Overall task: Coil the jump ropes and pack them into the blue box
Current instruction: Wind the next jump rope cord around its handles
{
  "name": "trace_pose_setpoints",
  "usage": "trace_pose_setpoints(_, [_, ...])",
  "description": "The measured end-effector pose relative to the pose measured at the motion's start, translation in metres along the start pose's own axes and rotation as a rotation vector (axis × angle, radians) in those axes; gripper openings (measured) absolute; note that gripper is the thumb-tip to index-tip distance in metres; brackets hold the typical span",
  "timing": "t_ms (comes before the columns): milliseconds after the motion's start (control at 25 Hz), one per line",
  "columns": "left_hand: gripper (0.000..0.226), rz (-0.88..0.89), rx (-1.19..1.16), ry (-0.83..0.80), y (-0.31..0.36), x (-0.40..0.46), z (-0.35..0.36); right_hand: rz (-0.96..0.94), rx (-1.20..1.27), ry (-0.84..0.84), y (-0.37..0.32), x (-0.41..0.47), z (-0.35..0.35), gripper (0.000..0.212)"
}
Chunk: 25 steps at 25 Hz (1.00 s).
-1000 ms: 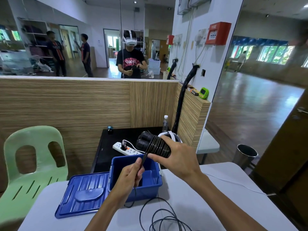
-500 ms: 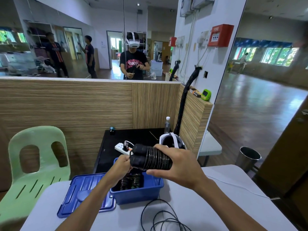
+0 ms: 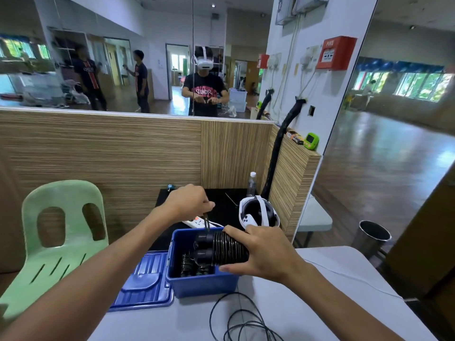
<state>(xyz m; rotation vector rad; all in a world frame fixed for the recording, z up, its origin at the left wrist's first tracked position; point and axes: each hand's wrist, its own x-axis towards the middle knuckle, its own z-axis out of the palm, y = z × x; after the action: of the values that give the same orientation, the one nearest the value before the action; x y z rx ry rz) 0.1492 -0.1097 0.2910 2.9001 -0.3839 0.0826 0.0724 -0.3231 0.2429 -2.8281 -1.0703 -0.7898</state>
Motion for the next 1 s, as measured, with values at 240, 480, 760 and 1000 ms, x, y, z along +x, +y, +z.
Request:
trace_pose_setpoints(240, [0.045, -0.025, 0.278, 0.148, 0.042, -0.013, 0.000, 0.136, -0.083, -0.119, -0.008, 0.011, 0.004, 0.074])
trace_pose_setpoints(480, [0.029, 0.084, 0.250, 0.538, 0.044, -0.051, 0.029, 0.389, 0.023, -0.016, 0.002, 0.016, -0.004, 0.074])
trace_pose_setpoints(760, [0.025, -0.049, 0.116, 0.617, 0.052, -0.075, 0.053, 0.445, 0.112, -0.002, -0.006, 0.013, 0.013, 0.075])
trace_pose_setpoints(1000, [0.029, -0.074, -0.155, 0.660, 0.056, -0.080, 0.056, 0.449, 0.147, -0.015, -0.005, 0.012, 0.013, 0.083])
